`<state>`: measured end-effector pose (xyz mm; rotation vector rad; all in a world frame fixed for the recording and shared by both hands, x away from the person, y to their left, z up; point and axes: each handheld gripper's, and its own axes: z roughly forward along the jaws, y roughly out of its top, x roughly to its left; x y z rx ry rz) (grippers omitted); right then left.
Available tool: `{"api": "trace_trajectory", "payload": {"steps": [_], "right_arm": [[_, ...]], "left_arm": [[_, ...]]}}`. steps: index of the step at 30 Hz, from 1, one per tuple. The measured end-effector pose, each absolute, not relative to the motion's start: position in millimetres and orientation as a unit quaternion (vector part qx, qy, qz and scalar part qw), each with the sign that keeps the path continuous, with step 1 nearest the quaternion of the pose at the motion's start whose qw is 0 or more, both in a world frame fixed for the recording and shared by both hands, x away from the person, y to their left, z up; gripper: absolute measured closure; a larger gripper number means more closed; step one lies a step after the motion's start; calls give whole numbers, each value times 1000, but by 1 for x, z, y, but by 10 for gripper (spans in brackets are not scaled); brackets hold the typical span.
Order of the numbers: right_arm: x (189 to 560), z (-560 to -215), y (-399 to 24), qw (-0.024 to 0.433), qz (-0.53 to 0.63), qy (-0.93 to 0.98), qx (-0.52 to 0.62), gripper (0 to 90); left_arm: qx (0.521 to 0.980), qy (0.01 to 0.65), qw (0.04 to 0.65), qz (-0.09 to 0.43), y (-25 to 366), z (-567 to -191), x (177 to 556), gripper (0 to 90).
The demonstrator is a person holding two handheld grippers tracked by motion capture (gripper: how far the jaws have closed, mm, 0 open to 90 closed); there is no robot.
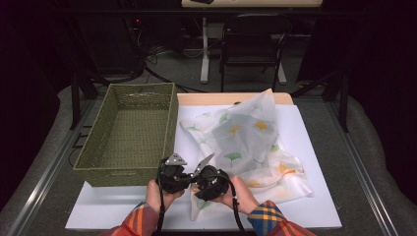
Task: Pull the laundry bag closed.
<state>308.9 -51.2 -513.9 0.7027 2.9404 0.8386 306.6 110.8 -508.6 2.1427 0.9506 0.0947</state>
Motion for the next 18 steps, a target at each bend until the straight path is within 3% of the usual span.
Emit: {"api": "trace_trajectory", "payload": {"steps": [15, 18], "right_arm": [[311, -516, -53, -12, 274, 932, 236, 782], [313, -517, -55, -17, 275, 931, 239, 718]], "left_arm": [[841, 372, 391, 29, 112, -508, 307, 886], [842, 372, 391, 29, 112, -508, 307, 886]]}}
